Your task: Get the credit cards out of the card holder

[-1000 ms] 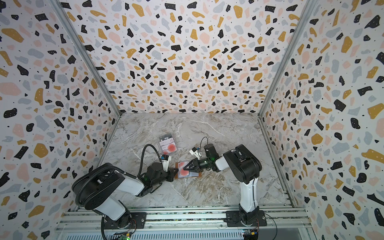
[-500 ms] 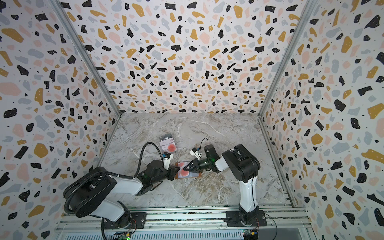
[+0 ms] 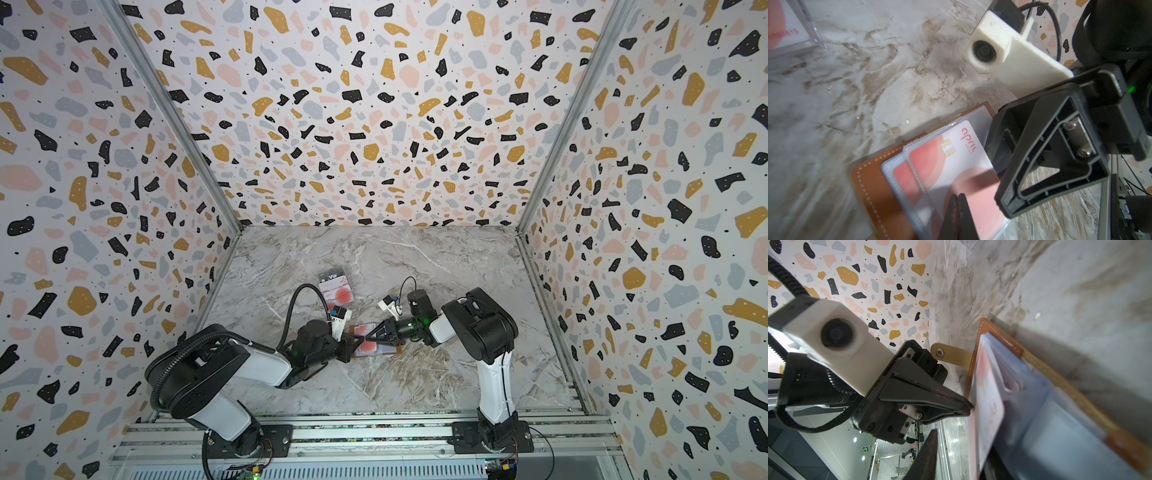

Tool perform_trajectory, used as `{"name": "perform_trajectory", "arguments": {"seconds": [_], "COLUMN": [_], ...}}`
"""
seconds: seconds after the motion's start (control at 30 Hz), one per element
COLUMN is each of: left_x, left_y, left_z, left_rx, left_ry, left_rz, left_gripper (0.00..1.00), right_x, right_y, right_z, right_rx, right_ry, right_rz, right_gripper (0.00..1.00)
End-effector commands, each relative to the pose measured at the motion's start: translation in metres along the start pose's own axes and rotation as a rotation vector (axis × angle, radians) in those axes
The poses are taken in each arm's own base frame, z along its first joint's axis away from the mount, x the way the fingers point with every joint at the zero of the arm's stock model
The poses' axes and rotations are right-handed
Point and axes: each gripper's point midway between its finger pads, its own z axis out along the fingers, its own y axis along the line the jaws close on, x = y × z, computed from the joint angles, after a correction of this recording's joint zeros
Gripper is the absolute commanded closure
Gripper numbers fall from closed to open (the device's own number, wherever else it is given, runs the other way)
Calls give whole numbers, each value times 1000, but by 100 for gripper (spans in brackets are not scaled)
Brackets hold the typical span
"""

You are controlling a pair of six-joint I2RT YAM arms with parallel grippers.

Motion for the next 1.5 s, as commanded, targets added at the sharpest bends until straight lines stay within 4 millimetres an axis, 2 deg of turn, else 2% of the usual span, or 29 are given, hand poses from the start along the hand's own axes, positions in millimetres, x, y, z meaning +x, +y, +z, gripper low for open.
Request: {"name": "perform_trajectory", "arguments": {"seconds": [0.0, 0.13, 0.33, 0.57, 0.73, 0.87, 1.23, 1.47], "left_x": [5, 23, 38, 34, 6, -7, 4, 28], "left_y": [6, 18, 28, 23, -4, -14, -6, 13], "left_z": [-3, -9, -14, -11, -13, -11, 1, -1], "left_rx": [-23, -67, -106, -80, 28, 61, 42, -22], "left_ry": [-4, 30, 59, 52, -27, -48, -3, 48], "left_rz": [23, 12, 2, 6, 29, 71, 95, 72], "left_gripper": [98, 99, 100, 100, 100, 99, 100, 100], "right_x": [1, 0, -2, 0, 2, 3, 5, 4], "right_y": [7, 10, 12, 7, 1, -1, -5, -2], "right_z": [1, 0, -2, 0, 0, 0, 3, 3], "right_rx": [-28, -37, -41, -34, -25, -22, -22, -45], "right_ry": [9, 10, 4, 7, 4, 6, 3, 1], "right_rz": [-25, -28, -33, -21, -9, -4, 11, 14], "right_gripper": [67, 67, 67, 67, 68, 68, 68, 68]}}
